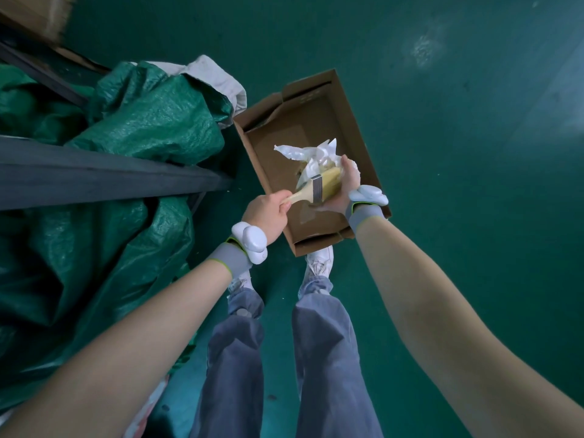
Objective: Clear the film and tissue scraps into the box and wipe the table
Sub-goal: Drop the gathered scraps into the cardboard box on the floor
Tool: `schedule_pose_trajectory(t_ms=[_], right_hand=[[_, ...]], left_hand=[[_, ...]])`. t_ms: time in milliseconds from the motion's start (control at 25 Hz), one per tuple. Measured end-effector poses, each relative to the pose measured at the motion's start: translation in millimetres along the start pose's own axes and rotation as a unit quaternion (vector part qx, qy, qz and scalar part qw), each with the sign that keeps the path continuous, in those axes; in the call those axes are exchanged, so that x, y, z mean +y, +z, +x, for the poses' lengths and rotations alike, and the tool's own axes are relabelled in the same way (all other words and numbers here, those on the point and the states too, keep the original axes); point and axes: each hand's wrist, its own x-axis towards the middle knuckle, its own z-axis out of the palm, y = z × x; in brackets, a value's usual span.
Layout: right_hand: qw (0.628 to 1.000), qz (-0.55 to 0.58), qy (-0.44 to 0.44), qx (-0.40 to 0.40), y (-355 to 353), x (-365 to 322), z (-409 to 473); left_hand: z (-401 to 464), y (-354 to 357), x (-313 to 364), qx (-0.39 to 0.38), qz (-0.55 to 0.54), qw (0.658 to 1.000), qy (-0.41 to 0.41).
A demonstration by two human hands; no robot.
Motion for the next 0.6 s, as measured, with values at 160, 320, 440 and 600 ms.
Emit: schedule_pose_trajectory(t_ms=[160, 320, 440, 600], right_hand=[[0.999, 0.002, 0.031, -0.020, -1, 2, 6], [1.000, 0.015, 0.000, 0.001, -8, 7, 7], [0.999, 0.016, -0.031, 0.028, -17, 8, 11], [0.997, 0.006, -0.052, 0.057, -24, 13, 19]], left_hand=[[19, 19, 5, 0.006, 0.052, 0.998, -0.045], [37, 26, 1, 0.009, 0.060, 0.994, -0.086], [45, 26, 2, 0.000, 0.069, 0.993, -0.100], [54, 28, 2, -0.016, 0.056, 0.991, -0.125]])
